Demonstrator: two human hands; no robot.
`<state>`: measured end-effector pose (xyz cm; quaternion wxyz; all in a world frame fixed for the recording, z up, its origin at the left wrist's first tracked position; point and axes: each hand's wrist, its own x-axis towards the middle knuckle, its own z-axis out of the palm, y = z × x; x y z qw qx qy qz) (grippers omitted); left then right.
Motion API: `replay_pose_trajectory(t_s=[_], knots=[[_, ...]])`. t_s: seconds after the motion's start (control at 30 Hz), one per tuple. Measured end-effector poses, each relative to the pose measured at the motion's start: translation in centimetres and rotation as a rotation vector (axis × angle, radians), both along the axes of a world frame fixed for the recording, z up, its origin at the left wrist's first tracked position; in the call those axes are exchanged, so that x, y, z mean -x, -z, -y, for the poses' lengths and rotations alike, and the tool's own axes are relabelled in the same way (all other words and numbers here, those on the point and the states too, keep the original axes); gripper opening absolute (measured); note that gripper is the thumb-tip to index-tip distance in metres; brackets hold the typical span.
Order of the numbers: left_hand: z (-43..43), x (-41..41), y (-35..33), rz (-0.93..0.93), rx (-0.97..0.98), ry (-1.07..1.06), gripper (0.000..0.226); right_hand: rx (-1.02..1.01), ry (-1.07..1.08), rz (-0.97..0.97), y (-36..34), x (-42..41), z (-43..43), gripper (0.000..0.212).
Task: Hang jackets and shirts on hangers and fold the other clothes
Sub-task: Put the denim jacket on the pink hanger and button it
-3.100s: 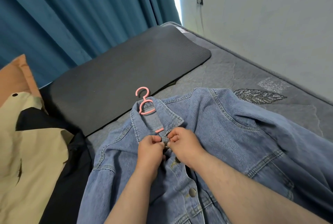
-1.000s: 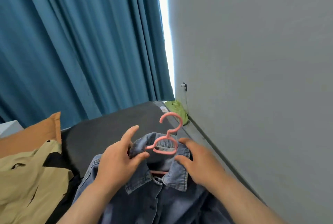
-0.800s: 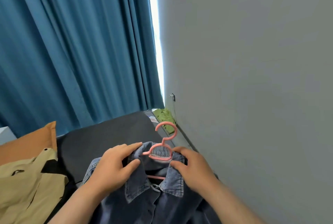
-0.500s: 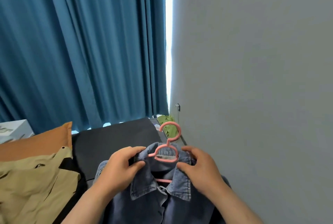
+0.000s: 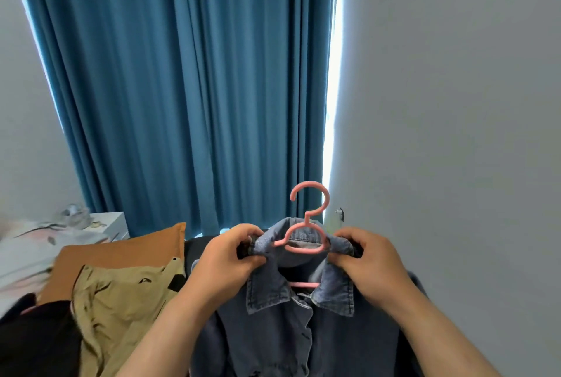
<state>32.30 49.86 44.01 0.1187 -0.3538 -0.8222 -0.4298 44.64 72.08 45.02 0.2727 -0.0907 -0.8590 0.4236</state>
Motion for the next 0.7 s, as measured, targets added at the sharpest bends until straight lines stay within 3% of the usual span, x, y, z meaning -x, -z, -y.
replay_pose_trajectory(t_s=[0.13, 0.27, 0.4, 0.57, 0.7], knots=[[4.3, -0.5, -4.3, -0.100, 0.061, -0.021, 0.026, -0.067, -0.075, -0.020, -4.4, -0.8, 2.9, 0.025], [9.3, -1.8, -8.6, -0.212, 0.045, -0.084, 0.045, -0.179, -0.184, -0.050, -9.0, -1.1, 6.7, 0.019], [13.6, -3.8, -12.2, -0.320, 0.058, -0.112, 0.038, -0.232, -0.289, -0.103, -12.0, -0.2, 10.0, 0.016], [18.2, -6.2, -14.7, -0.383, 0.117, -0.339, 0.015, -0.181, -0.442, -0.214, -13.8, 1.4, 14.0, 0.019], [20.6, -9.3, -16.2, -0.346, 0.117, -0.516, 0.012, -0.139, -0.572, -0.284, -14.8, 2.9, 16.5, 0.015]])
